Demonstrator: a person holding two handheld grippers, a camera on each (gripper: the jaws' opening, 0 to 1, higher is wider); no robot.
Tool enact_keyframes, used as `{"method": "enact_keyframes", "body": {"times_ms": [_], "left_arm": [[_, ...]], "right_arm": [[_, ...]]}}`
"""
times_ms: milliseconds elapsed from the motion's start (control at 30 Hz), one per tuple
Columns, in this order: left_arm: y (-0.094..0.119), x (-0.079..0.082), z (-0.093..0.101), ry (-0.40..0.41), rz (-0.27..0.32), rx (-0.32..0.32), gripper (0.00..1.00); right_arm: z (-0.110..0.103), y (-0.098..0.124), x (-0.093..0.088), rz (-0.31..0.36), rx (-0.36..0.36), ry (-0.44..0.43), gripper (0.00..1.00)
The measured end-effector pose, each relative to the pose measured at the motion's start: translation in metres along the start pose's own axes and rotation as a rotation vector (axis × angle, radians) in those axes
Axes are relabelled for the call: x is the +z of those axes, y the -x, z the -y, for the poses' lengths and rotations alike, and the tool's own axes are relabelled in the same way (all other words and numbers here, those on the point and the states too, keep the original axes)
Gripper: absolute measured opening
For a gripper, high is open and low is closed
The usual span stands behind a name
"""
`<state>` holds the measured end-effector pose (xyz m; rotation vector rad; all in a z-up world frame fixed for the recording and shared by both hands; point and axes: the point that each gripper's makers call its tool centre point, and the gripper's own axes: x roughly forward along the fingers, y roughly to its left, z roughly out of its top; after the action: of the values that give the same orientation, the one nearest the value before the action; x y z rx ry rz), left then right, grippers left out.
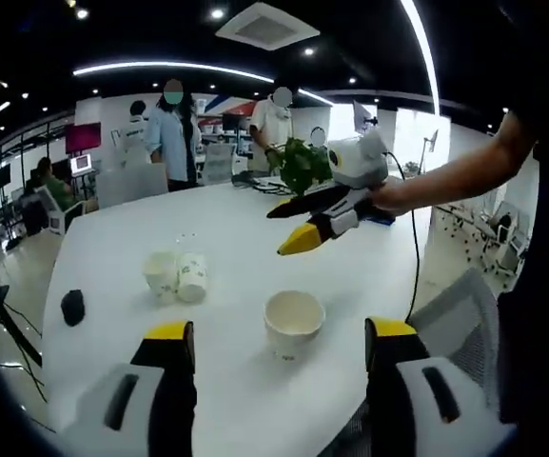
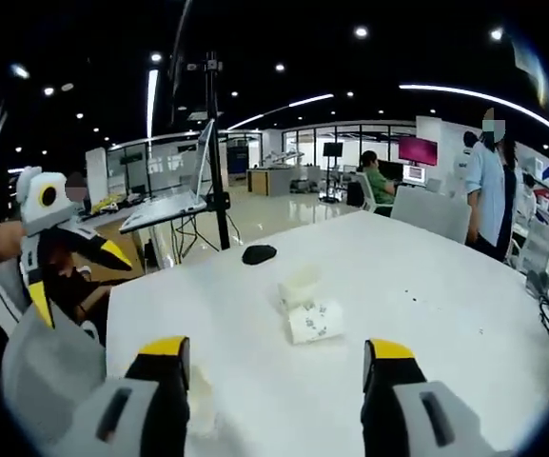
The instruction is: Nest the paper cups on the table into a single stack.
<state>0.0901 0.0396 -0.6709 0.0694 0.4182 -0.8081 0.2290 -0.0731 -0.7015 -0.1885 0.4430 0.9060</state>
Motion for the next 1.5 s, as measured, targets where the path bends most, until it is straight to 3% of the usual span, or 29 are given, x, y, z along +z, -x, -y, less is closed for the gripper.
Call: {"method": "enact_keyframes", "body": {"times_ms": [500,833,1200,1333,1500], "left_arm": [[-0.001,-0.001,-0.010,0.014,0.008,0.025,0.76],[-0.002,0.003,-0.024,0.004,0.016,0.062,0.78],[-0.006,0.000,-0.033,0.027,0.012,0.068,0.80],[-0.006,-0.003,-0.035,0.027,-0.001,0.067,0.79],[-0.008,-0.003,-0.039,0.028,-0.004,0.064,0.79]], "right_arm": [[0.039,-0.057,-0.004,-0.060,0.009,-0.011,0.73],[0.065,-0.086,-0.008,-0.084,0.015,-0.066,0.71],[0.074,-0.114,-0.010,-0.096,0.051,-0.081,0.69],[0.075,-0.122,-0.006,-0.074,0.084,-0.061,0.64],[0.083,-0.130,-0.012,-0.094,0.103,-0.068,0.61]]}}
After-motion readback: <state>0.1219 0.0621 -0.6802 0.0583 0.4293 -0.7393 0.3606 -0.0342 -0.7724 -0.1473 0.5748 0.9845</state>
